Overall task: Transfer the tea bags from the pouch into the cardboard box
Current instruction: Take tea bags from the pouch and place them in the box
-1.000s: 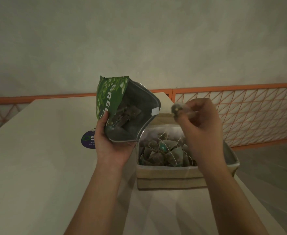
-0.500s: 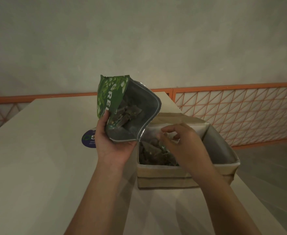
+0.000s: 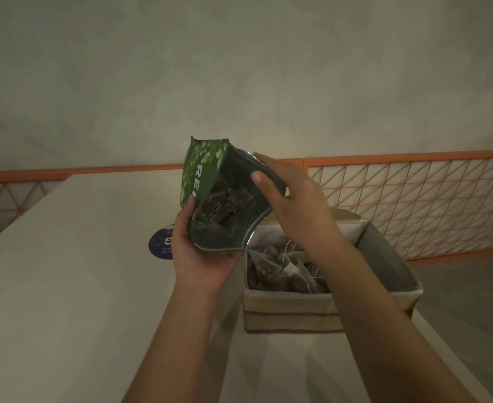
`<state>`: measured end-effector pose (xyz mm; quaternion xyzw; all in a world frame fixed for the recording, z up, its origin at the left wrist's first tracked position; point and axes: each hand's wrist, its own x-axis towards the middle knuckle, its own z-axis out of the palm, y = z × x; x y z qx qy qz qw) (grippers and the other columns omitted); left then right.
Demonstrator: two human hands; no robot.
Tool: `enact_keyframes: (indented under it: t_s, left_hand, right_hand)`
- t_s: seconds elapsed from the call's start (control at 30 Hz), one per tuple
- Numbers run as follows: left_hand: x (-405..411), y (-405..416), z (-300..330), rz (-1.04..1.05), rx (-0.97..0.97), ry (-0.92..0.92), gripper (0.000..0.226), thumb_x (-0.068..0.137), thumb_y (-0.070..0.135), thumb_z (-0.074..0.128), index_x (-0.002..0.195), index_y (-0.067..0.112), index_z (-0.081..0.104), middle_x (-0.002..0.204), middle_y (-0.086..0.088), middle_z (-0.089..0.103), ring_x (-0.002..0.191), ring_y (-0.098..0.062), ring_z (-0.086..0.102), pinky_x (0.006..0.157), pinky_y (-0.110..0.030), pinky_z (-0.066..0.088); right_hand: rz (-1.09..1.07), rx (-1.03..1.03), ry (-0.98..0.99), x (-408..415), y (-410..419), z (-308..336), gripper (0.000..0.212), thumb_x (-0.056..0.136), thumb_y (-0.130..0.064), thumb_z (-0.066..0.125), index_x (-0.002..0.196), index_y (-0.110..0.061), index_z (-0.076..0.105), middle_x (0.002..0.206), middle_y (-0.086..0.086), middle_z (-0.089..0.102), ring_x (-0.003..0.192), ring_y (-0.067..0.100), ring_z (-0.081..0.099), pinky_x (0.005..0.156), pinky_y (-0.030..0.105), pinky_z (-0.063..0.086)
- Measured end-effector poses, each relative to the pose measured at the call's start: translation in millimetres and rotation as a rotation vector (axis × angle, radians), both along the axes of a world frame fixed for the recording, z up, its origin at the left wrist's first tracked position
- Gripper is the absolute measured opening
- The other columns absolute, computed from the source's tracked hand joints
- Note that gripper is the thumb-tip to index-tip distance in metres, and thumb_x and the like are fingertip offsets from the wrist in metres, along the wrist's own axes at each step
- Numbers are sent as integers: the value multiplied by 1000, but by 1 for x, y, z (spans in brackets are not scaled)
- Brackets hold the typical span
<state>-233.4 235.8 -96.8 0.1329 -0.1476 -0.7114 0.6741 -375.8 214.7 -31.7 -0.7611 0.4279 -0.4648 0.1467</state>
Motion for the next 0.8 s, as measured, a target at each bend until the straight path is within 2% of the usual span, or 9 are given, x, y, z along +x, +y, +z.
enact_keyframes:
  t_s: [0.1,0.2,0.27,0.33,0.4,0.5,0.6,0.67,0.8]
  left_hand:
    - [2,1,2,8,-2,-23,49,95,49,49,115,14,76,131,-16,67,112,-33,64,80,-38,61]
    - [6,0,4,28,-33,-38,49,95,48,48,110,13,78,127,-17,68,118,-34,61,108,-41,46]
    - [10,1,9,19,-84,-66,50,94,48,51,122,13,72,134,-17,64,126,-35,56,118,-43,34]
    - [11,1,13,18,-141,-116,53,87,46,58,128,14,67,138,-17,61,125,-35,56,114,-43,39]
    - [8,0,18,3,-177,-145,52,83,45,60,123,13,71,134,-17,63,119,-35,60,105,-42,48]
    - [2,-4,23,-23,-126,-158,50,85,46,57,117,11,74,128,-17,65,110,-34,65,94,-41,56]
    - [6,-10,20,-27,-63,-162,59,84,47,60,130,11,67,146,-19,54,132,-37,52,115,-45,39]
    - [9,-10,20,-34,-85,-153,64,83,46,61,137,12,61,152,-18,47,143,-37,40,121,-47,29]
    - [9,-9,26,-67,-196,-127,67,86,43,61,146,14,52,156,-15,43,138,-37,45,115,-46,38]
  right_hand:
    - [22,-47,-62,12,-5,-3,23,101,-30,47,107,-23,68,71,-21,53,69,-11,49,59,7,36]
    - [37,-139,-141,20,2,-5,29,102,-25,46,122,-17,65,94,-12,68,83,-5,57,68,7,41]
    - [48,-285,-198,23,10,-4,31,102,-20,46,129,-16,61,112,-3,70,101,5,62,81,20,51]
    - [57,-439,-262,23,18,-4,32,101,-14,47,131,-13,58,120,2,68,109,13,62,90,29,52]
    - [50,-522,-294,22,20,-6,32,101,-9,46,131,-9,57,122,5,66,113,14,61,95,27,50]
    - [23,-397,-313,23,10,-10,33,102,-13,44,132,-13,57,124,0,65,114,4,57,97,19,46]
    - [24,-288,-293,21,2,-13,33,103,-15,44,132,-14,58,122,-4,65,113,-4,54,94,11,44]
    - [35,-316,-310,19,3,-10,32,102,-13,45,131,-13,58,121,-4,64,113,-6,53,94,9,42]
    - [68,-467,-378,17,11,-5,32,100,-4,46,130,-4,57,125,6,62,120,12,56,100,16,42]
